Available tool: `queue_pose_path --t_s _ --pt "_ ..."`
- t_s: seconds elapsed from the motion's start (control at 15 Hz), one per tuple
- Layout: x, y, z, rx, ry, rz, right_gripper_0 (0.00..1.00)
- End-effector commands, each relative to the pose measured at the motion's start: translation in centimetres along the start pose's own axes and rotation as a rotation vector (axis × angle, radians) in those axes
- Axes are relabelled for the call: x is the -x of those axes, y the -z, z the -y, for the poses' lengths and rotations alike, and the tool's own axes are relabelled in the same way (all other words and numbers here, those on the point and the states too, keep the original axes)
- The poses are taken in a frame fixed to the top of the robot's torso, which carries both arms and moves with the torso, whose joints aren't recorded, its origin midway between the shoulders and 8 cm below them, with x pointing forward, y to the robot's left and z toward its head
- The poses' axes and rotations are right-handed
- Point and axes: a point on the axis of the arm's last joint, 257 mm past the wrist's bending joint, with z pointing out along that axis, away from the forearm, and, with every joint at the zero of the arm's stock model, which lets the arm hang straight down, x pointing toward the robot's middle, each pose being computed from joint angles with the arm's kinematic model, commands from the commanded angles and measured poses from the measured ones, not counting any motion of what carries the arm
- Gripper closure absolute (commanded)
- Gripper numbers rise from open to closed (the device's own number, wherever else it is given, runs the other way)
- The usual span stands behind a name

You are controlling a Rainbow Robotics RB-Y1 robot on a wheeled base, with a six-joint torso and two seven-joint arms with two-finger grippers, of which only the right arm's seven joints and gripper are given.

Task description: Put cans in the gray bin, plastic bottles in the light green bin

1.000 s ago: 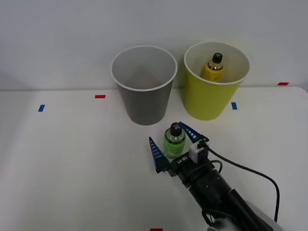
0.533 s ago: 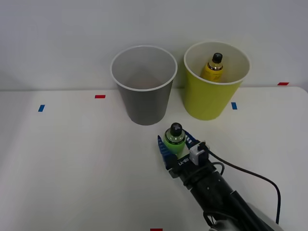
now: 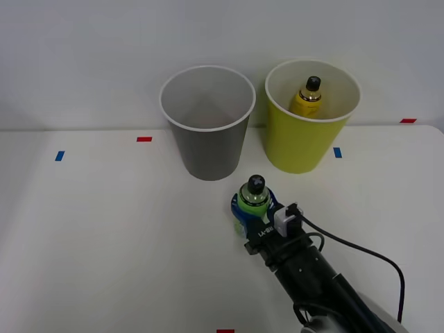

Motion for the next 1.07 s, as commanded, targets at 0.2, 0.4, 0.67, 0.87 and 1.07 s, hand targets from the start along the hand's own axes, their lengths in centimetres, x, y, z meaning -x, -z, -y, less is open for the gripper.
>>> queue_pose_path --t_s 0.2,0.4,0.67,0.87,1.07 --pt "2.5 3.5 1.5 -0.078 -0.044 0.081 1.00" --pt "5.3 6.5 3.0 -0.140 -0.102 0.105 1.00" --pt "10.4 8.5 5.5 -0.185 -0.228 0.118 1.00" --pt "14.0 7.7 6.4 -0.188 -0.344 0.199 1.00" --pt "18.1 5.8 8.2 -0.174 -0.355 0.307 1.00"
